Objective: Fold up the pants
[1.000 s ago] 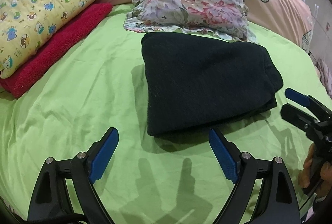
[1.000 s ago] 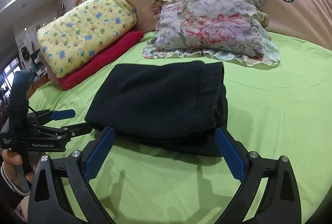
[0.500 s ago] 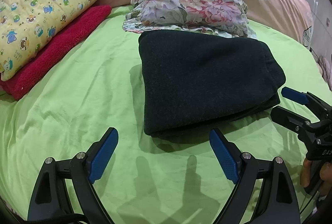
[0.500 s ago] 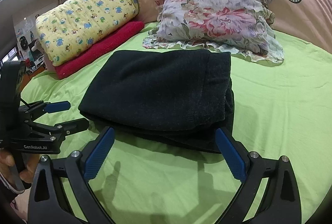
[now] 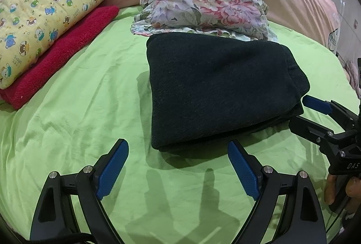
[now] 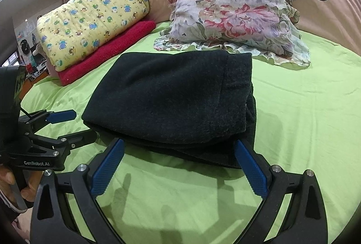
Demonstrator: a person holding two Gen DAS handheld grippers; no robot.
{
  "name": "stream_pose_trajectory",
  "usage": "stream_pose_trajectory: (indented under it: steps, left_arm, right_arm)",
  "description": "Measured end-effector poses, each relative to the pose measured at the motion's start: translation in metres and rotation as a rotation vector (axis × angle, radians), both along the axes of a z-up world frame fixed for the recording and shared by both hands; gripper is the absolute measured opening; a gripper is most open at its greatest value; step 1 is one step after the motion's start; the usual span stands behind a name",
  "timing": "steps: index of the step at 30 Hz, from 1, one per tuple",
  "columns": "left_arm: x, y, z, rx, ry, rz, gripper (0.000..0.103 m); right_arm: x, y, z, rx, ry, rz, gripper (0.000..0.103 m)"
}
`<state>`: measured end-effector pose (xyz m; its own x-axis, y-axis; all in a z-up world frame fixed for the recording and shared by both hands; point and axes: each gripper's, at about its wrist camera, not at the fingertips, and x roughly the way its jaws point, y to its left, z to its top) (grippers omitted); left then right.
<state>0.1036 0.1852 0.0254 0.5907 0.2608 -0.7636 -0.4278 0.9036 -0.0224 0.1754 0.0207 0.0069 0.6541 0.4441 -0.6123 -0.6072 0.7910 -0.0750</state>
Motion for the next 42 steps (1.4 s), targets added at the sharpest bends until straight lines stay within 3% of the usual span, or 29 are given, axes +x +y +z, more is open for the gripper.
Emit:
stream_pose_trajectory:
  steps: [42]
  left_arm:
    - [0.0002, -0.003, 0.0053, 0.016, -0.019, -0.006, 0.09]
  right_arm:
    - [0.0014, -0.0026, 0.0052, 0.025, -0.008, -0.011, 0.098]
